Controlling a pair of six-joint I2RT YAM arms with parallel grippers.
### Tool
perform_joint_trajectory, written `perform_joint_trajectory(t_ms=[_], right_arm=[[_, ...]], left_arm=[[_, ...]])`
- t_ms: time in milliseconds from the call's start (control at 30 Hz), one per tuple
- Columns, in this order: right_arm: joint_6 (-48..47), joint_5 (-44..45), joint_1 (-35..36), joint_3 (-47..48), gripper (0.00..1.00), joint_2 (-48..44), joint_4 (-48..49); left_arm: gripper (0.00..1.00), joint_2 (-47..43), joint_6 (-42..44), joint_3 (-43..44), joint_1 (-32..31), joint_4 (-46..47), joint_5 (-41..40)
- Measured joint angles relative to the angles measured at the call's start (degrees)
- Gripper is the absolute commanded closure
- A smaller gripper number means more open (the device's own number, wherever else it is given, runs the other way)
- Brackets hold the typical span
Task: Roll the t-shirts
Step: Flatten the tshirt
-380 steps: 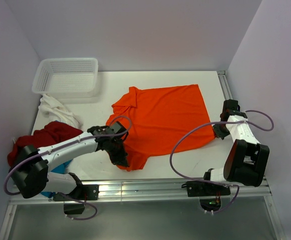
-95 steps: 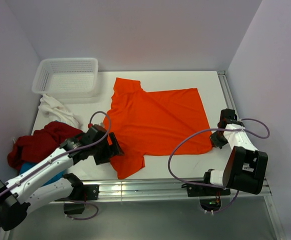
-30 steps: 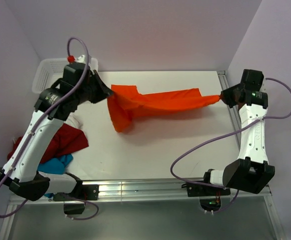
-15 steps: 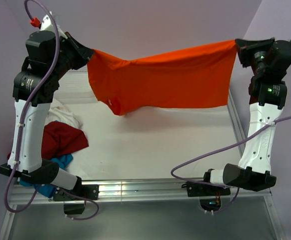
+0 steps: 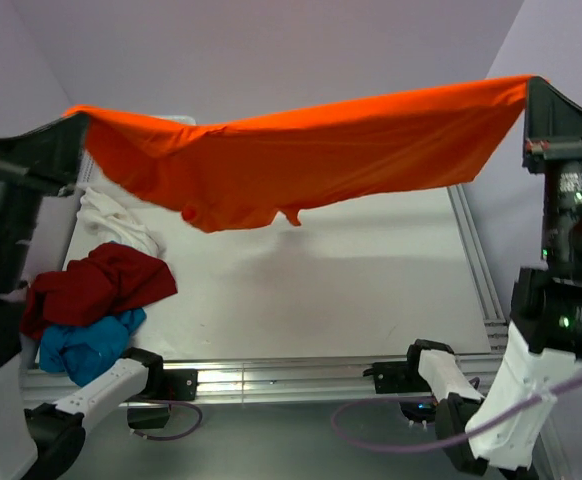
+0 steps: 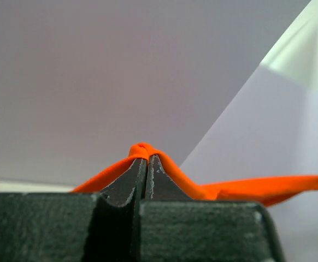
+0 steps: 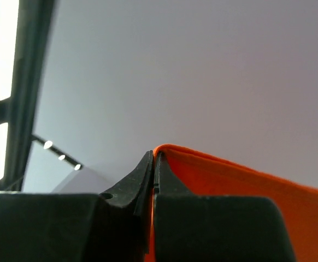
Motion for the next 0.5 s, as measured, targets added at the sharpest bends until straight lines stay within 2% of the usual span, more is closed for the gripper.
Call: perform_joint_trajectory(t_ms=[100, 233, 500], right_arm=[[-0.35, 0.96, 0.87, 3.41, 1.0, -2.78, 0.26], [0.42, 1.66, 1.01, 6.25, 1.0, -2.19, 1.77], [2.99, 1.88, 1.01, 6.54, 1.0, 8.11, 1.53]], left_arm=[[0.99, -2.71, 0.46, 1.95, 0.0, 3.56, -1.92], [1.0, -0.15, 0.5, 5.2, 0.0, 7.08, -4.87], [1.0, 17.03, 0.57, 12.07, 0.0, 8.48, -8.24]])
